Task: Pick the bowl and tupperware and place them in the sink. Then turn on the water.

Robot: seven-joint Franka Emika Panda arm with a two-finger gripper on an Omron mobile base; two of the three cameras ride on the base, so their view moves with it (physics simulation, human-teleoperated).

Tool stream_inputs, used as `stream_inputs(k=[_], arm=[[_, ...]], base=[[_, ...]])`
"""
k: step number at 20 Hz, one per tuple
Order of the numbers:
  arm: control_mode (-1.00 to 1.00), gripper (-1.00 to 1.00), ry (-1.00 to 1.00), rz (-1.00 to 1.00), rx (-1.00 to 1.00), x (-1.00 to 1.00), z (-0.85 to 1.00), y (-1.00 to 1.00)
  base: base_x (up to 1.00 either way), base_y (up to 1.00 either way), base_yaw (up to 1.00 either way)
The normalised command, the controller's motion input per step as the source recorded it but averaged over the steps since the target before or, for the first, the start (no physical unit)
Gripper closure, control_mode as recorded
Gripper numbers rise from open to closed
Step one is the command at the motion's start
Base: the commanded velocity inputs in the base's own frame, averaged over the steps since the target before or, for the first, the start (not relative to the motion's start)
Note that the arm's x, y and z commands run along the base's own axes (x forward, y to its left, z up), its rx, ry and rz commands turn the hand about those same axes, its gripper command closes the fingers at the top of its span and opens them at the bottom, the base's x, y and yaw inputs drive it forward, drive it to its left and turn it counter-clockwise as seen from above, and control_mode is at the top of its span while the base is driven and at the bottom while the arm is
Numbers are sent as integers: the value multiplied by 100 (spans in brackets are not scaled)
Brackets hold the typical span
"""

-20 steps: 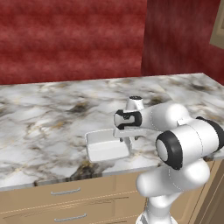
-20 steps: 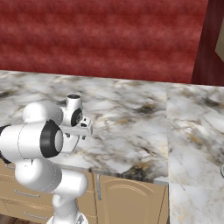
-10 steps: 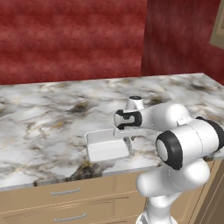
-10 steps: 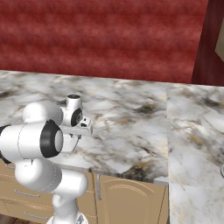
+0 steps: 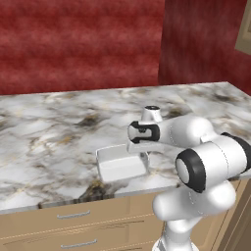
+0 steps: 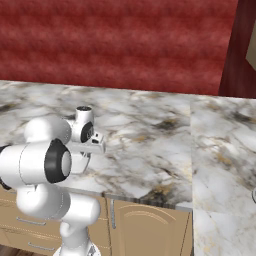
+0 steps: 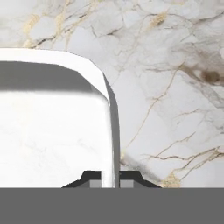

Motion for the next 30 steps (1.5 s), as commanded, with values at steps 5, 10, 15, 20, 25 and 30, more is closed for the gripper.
stream_inputs(k=[5,10,15,20,25,30], arm=[[-100,100,7,0,0,0,52,0],[-100,100,6,0,0,-7,42,0],[-100,100,0,0,0,-34,45,-2],[-100,100,-6,0,0,-50,35,-16],[-100,100,-18,0,0,-64,36,-35],[-100,100,-14,0,1,-42,46,-41]], base=[[0,0,0],[0,0,0],[0,0,0],[0,0,0],[0,0,0],[0,0,0]])
